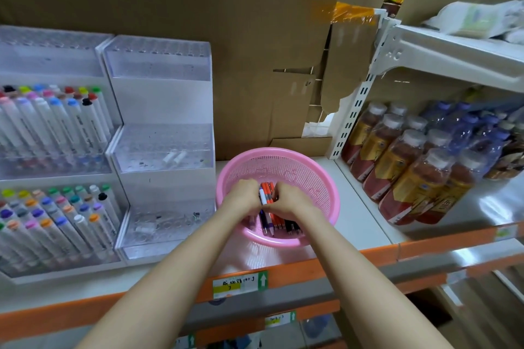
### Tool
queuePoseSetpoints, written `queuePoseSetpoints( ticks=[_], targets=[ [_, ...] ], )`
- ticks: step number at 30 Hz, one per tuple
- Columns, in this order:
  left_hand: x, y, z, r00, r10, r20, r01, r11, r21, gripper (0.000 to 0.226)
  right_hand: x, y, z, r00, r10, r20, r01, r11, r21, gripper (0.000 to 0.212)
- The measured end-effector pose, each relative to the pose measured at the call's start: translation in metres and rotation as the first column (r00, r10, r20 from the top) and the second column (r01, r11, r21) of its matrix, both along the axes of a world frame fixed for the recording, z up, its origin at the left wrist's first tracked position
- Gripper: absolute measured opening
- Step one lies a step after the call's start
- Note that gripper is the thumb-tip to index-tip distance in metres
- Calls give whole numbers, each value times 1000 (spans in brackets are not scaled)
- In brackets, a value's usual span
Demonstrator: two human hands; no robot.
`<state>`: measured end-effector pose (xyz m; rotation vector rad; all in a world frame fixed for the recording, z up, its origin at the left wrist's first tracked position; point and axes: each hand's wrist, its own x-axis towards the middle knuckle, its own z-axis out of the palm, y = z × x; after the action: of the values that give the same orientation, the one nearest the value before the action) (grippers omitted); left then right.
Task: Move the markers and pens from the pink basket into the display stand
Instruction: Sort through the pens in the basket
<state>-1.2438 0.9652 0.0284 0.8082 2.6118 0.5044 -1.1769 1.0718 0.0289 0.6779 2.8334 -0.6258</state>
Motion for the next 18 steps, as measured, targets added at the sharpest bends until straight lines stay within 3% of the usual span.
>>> queuePoseSetpoints(
  ticks=[8,13,18],
  targets=[
    [-2,0,1,1000,-15,22,15,999,45,8,1,-9,3,998,46,46,-57,958,282,56],
    [-1,-2,-1,1000,-2,5,2,998,67,8,-3,-12,-4,997,79,19,-80,917,392,38],
    [-2,-2,0,998,42,40,-46,993,111,11,-1,-2,-1,997,22,-68,-2,959,283,11]
  ],
)
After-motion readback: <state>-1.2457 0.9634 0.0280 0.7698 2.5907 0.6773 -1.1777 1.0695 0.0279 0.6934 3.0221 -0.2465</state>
